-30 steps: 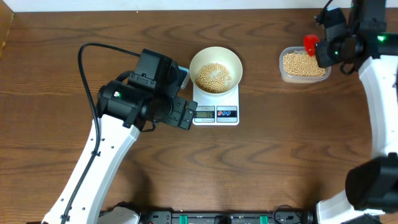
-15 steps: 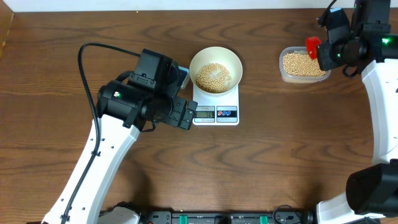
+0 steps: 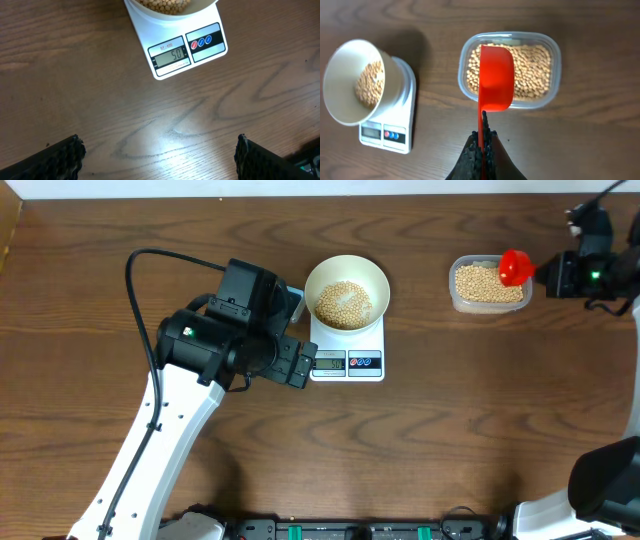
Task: Scoop item into bowl and weigh 50g on scale
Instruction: 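Lower the red scoop with the right gripper beside the soybean tub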
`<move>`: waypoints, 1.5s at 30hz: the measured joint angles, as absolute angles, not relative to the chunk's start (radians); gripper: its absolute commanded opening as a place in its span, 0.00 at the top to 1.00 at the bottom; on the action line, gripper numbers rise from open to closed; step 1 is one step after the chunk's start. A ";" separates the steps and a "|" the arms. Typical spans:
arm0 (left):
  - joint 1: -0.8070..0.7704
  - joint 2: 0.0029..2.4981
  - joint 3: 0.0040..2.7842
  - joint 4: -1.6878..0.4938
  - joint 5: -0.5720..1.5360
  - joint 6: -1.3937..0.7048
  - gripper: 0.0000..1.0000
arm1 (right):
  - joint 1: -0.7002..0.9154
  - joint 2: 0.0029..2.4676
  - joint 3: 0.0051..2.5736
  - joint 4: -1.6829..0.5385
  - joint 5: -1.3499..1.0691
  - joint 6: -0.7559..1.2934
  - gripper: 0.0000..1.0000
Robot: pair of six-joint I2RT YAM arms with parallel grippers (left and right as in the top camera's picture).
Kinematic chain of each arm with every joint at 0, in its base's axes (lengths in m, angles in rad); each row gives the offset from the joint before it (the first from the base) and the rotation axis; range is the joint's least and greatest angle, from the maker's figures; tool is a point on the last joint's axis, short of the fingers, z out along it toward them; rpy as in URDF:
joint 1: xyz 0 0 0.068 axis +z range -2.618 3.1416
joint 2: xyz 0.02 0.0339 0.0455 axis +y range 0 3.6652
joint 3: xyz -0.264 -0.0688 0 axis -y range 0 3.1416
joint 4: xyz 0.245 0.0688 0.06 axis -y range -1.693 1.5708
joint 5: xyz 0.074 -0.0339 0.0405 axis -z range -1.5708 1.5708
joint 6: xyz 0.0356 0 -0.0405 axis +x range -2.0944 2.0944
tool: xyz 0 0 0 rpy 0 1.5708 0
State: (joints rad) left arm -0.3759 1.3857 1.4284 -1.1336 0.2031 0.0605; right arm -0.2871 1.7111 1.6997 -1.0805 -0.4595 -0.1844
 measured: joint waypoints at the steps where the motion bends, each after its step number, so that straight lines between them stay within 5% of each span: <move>1: -0.376 1.386 1.428 -1.134 0.203 0.060 0.02 | -0.292 1.712 1.700 -1.081 -0.455 -0.157 0.99; 9: -0.376 1.386 1.428 -1.134 0.203 0.060 0.02 | -0.298 1.799 1.699 -1.090 -0.474 0.051 0.99; 24: -0.376 1.386 1.428 -1.134 0.203 0.060 0.02 | -0.301 1.836 1.694 -1.320 -0.569 -0.102 0.99; 37: -0.376 1.386 1.428 -1.134 0.203 0.060 0.02 | -0.324 1.837 1.470 -1.191 -0.561 -0.122 0.99; 45: -0.376 1.386 1.428 -1.134 0.203 0.060 0.02 | -0.345 1.837 1.462 -1.164 -0.530 -0.121 0.87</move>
